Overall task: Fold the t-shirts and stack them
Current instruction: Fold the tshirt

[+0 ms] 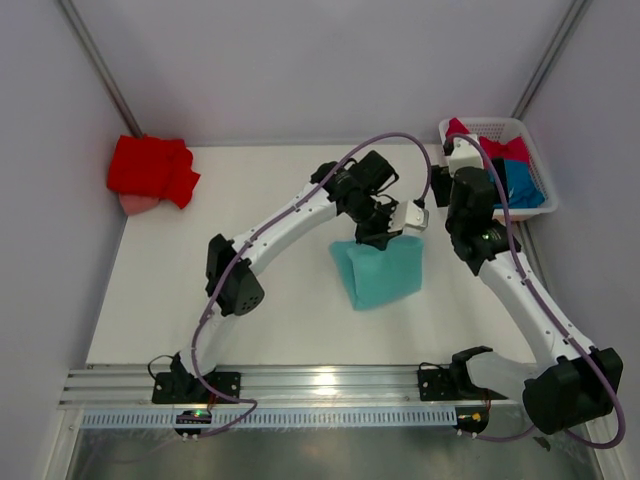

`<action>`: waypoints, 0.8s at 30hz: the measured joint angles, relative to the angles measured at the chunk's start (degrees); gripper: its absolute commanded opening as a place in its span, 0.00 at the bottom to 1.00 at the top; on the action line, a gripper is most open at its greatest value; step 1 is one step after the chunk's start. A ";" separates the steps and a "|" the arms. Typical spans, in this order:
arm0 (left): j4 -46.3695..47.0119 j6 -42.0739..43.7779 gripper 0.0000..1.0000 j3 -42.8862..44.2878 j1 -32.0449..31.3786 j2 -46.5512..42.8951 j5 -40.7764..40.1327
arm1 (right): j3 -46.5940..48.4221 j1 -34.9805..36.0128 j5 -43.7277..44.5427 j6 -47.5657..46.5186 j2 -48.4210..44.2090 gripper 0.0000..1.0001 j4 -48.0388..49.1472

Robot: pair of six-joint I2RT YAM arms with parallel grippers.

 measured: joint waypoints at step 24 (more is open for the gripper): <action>6.80 -4.00 0.00 0.00 7.58 5.27 -0.94 | -2.40 0.00 -2.38 -0.44 -5.03 0.99 -4.07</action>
